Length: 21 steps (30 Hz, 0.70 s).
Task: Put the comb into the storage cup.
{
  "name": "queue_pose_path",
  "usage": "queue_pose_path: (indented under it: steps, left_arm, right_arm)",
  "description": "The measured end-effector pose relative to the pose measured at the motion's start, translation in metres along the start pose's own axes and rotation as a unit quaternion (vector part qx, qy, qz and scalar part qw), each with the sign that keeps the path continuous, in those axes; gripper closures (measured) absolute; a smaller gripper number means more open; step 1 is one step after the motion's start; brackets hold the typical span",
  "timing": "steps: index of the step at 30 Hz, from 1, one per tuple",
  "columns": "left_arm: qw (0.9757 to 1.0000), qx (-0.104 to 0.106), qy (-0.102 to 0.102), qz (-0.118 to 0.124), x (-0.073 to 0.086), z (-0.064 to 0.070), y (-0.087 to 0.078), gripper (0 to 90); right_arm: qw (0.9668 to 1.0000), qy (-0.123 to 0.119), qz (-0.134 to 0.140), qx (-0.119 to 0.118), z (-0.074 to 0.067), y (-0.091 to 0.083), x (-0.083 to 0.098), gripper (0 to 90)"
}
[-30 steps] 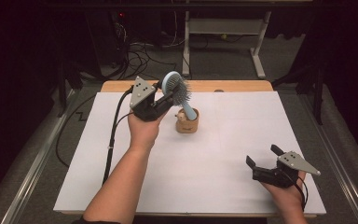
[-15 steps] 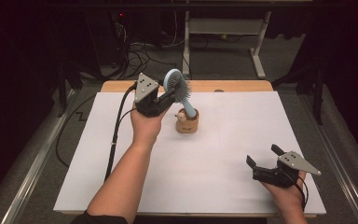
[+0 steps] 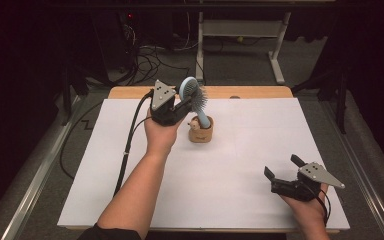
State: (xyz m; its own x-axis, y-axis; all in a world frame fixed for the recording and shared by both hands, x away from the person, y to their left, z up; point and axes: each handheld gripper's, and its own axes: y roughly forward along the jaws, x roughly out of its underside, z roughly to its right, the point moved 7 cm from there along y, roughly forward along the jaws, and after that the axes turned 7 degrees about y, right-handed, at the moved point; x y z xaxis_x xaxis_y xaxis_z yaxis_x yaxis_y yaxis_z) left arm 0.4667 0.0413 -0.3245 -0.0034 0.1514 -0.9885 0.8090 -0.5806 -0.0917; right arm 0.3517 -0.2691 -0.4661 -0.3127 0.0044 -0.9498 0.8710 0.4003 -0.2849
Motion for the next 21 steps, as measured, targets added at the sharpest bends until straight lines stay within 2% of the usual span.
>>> queue_pose_path:
  steps: [21]
  left_arm:
    - [0.9998, -0.001, 0.004, -0.019, 0.011, 0.003, 0.009, 58.2]
  right_arm:
    - [1.0000, 0.004, 0.001, -0.005, -0.001, 0.000, 0.001, 0.3]
